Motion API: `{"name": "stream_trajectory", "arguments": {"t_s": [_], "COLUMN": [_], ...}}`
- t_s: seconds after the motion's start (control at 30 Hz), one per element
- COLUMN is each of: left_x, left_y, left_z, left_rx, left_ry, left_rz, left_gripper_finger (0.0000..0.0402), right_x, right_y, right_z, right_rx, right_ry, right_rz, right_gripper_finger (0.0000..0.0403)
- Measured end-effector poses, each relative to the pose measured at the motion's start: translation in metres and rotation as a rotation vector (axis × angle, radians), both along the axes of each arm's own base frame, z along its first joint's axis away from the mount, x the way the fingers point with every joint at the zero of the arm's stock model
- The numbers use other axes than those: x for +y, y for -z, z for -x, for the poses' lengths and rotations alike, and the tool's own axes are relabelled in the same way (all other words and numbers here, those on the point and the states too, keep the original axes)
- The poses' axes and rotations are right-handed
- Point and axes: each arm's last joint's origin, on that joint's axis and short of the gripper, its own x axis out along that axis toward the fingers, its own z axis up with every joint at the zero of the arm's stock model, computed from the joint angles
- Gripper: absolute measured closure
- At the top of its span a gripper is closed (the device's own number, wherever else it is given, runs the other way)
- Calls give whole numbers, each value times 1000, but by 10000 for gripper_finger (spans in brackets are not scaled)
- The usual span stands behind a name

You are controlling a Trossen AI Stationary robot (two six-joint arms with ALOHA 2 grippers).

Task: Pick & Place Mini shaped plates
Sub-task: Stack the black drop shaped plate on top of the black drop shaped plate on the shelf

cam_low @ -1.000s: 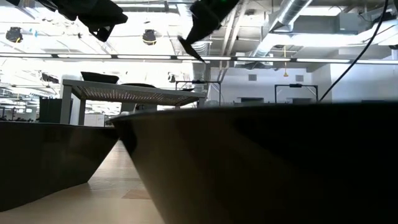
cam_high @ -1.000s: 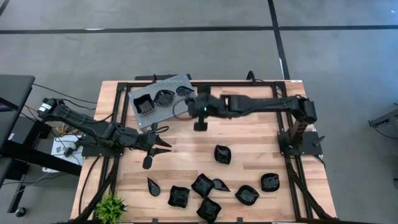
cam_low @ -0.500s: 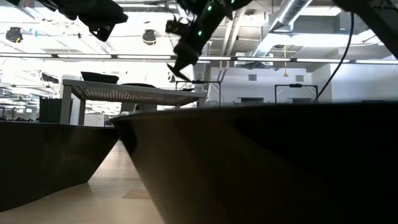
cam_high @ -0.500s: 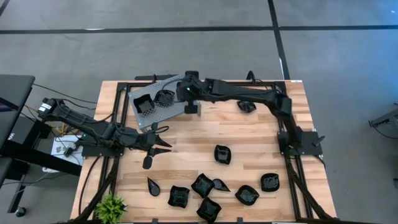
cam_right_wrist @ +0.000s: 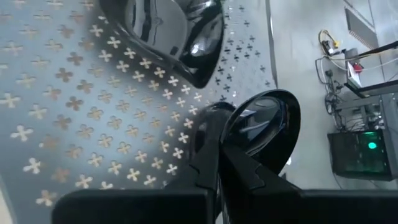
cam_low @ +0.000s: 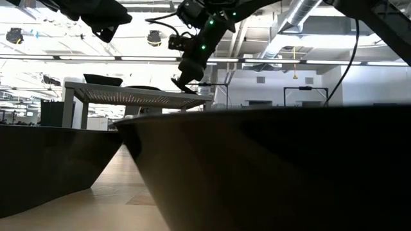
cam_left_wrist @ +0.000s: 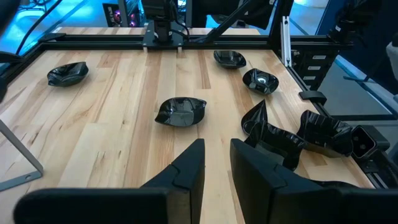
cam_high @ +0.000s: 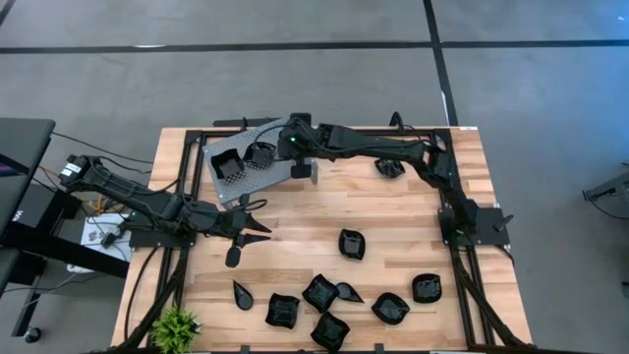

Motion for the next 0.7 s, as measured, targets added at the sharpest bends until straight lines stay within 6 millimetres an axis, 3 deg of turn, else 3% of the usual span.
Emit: {"name": "stream_trajectory", "arguments": {"t_s": [0.33,0.7], "left_x": [0,0], "left_y": [0,0], "left_z": [0,0], "left_rx": [0,0], "left_ry": [0,0], "left_rz": [0,0], "left_gripper_finger": [324,324], "right_x": [1,4], "right_y": [1,1], "right_z": [1,0], "right_rx": [13,8], "right_ry": [-19,-20], "right_rz": [-24,-21], "right_gripper_finger": [391,317]}}
